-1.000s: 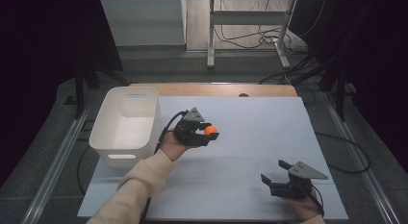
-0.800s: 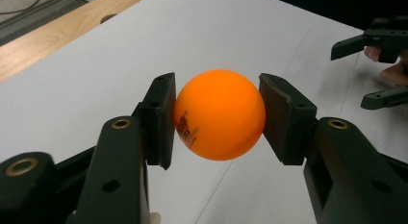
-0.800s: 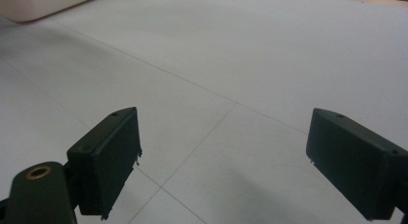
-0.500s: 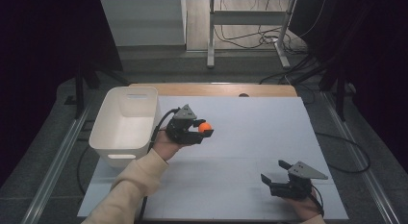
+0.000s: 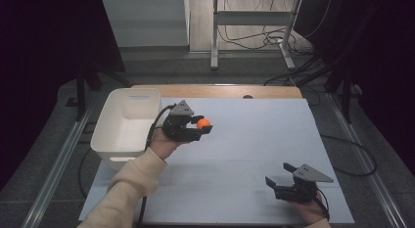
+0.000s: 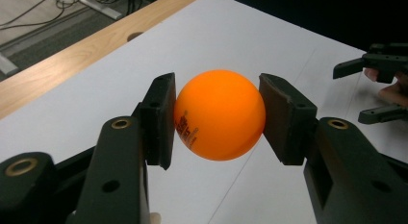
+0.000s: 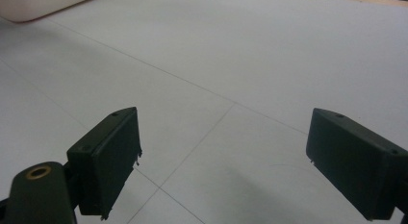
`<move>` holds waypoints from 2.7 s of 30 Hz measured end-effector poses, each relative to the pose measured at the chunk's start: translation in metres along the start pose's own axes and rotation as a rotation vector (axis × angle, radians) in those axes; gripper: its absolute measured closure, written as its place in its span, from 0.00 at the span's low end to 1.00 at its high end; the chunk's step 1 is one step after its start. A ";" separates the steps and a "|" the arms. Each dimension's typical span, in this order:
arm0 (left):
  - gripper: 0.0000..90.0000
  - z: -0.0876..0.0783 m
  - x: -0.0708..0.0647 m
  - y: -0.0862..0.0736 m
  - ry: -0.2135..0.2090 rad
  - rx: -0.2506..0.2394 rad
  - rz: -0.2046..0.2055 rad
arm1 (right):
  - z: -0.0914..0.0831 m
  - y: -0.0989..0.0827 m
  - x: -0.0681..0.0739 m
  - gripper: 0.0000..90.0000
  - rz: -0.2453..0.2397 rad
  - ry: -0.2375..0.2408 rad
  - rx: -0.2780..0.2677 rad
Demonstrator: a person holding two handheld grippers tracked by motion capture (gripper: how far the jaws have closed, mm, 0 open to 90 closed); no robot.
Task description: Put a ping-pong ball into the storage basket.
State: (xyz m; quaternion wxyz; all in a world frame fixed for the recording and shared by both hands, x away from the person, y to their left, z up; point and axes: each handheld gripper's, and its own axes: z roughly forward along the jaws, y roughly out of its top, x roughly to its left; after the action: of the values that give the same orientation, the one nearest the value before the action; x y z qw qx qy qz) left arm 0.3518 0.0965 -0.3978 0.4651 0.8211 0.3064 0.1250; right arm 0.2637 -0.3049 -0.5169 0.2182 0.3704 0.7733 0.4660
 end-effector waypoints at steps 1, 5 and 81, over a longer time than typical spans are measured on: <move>0.56 -0.001 0.001 0.000 0.003 -0.001 -0.003 | 0.000 0.000 0.000 0.13 0.000 0.000 0.000; 0.56 -0.007 0.004 0.002 0.018 -0.006 -0.002 | 0.000 0.000 0.000 0.13 0.001 0.000 0.000; 0.56 -0.090 0.104 -0.031 0.319 -0.051 -0.232 | 0.001 0.000 0.001 0.14 -0.004 0.004 0.003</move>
State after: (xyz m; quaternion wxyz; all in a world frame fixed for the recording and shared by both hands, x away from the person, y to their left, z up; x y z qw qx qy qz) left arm 0.3770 0.2343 -0.3837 0.4427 0.7380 0.4653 0.2070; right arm 0.2635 -0.3038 -0.5173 0.2169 0.3683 0.7751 0.4655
